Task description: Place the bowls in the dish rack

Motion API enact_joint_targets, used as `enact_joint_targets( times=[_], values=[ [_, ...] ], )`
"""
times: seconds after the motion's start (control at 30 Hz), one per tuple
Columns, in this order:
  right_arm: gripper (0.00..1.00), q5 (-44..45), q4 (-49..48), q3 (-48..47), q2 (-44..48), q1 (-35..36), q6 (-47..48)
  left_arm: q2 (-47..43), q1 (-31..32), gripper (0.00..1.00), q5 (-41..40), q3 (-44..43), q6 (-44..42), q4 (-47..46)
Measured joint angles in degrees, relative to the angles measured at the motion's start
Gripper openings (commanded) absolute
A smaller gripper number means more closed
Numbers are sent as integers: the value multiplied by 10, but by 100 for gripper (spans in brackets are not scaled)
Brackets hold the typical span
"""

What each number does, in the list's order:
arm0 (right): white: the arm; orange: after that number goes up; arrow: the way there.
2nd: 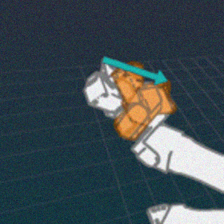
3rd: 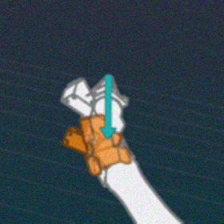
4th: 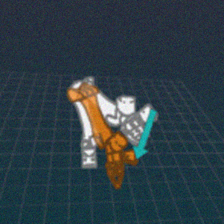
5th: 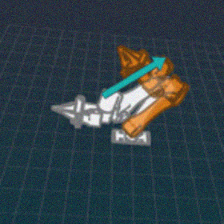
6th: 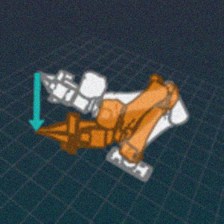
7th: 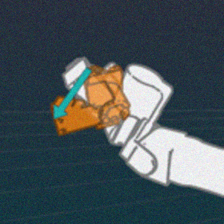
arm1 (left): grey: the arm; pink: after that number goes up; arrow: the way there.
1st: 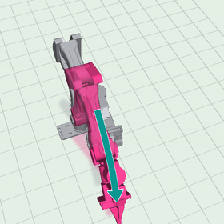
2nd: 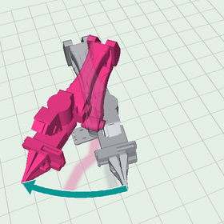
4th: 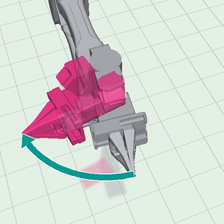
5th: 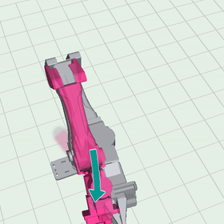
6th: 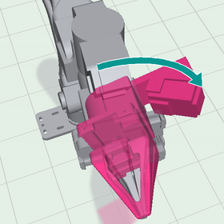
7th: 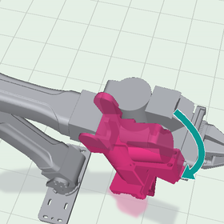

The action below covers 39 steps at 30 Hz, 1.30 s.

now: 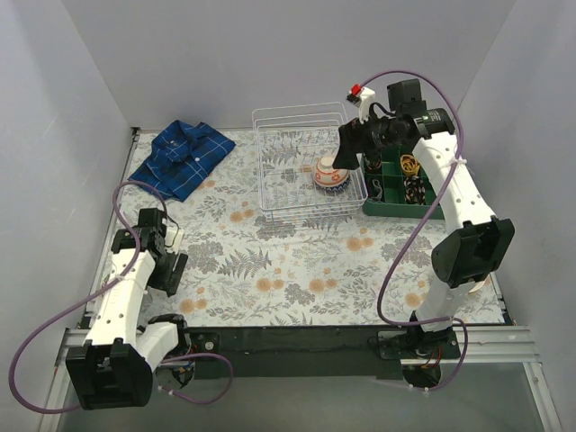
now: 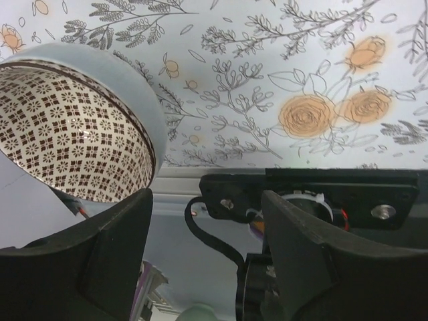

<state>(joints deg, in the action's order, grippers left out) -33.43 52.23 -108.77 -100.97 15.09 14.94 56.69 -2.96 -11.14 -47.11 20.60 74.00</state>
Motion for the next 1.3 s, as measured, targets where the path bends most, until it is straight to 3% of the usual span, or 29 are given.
enact_joint_targets(
  times=[0.43,0.53,0.67,1.03,1.3],
  values=[
    [99,58,64,10,47,19,24,-27,-83,59,-19,79,-49,-113],
    [99,73,70,35,61,25,29,-27,-110,51,-17,88,-70,-129],
    [99,93,72,53,80,34,31,-18,-125,32,-14,93,-90,-143],
    [99,127,62,117,129,40,33,45,-127,4,-2,77,-115,-160],
    [99,153,57,150,142,41,35,108,-119,1,66,4,-147,-144]
  ],
)
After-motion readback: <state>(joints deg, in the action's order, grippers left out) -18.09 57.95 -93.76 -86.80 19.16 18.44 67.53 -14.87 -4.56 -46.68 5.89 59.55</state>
